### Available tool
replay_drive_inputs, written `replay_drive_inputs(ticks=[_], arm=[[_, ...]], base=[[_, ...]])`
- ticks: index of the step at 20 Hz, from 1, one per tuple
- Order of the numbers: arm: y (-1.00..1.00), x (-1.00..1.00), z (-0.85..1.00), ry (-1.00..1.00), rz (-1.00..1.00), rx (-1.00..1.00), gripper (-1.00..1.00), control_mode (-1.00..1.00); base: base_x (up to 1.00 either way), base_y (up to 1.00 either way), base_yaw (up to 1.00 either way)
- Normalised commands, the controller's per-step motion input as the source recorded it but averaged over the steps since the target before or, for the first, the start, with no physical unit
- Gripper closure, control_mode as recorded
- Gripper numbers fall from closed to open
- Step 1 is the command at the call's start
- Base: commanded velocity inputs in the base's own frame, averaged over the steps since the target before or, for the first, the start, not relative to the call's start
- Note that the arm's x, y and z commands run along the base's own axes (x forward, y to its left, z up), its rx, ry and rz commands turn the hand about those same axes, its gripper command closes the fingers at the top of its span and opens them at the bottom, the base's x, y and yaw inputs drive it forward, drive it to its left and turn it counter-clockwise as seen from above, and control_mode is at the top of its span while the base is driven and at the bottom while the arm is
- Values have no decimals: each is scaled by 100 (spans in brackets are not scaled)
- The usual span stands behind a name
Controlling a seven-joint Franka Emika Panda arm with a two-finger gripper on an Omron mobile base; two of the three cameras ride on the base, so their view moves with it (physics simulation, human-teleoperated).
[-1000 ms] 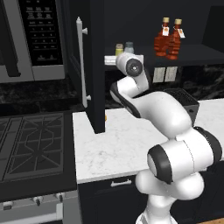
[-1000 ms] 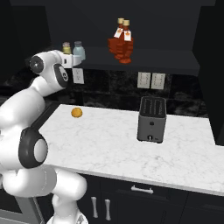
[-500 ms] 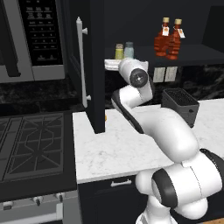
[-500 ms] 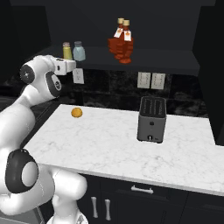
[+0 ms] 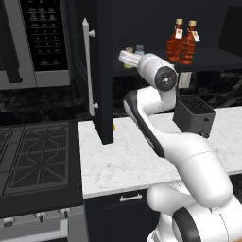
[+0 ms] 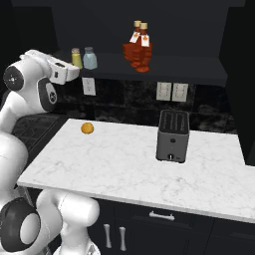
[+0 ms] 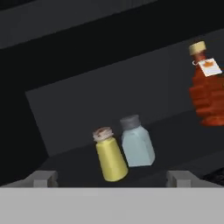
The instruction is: Put the shaker and condiment bottle from the counter next to their counterparts in the cabinet.
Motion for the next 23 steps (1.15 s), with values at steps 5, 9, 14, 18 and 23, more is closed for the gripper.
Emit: replay_drive_inputs(ticks=[5, 9, 14, 18, 23], arm=[[-30, -81, 33, 5, -1, 29, -100, -100], [-38, -85, 13, 1, 0, 28, -100, -100], [-36, -90, 0, 0, 0, 26, -100, -100], [-30, -82, 0, 2, 1, 26, -100, -100], [-23, -75, 0, 6, 4, 25, -100, -100]], base=[[0, 0, 0], [0, 0, 0], [0, 0, 0], [0, 0, 0], [0, 0, 0]])
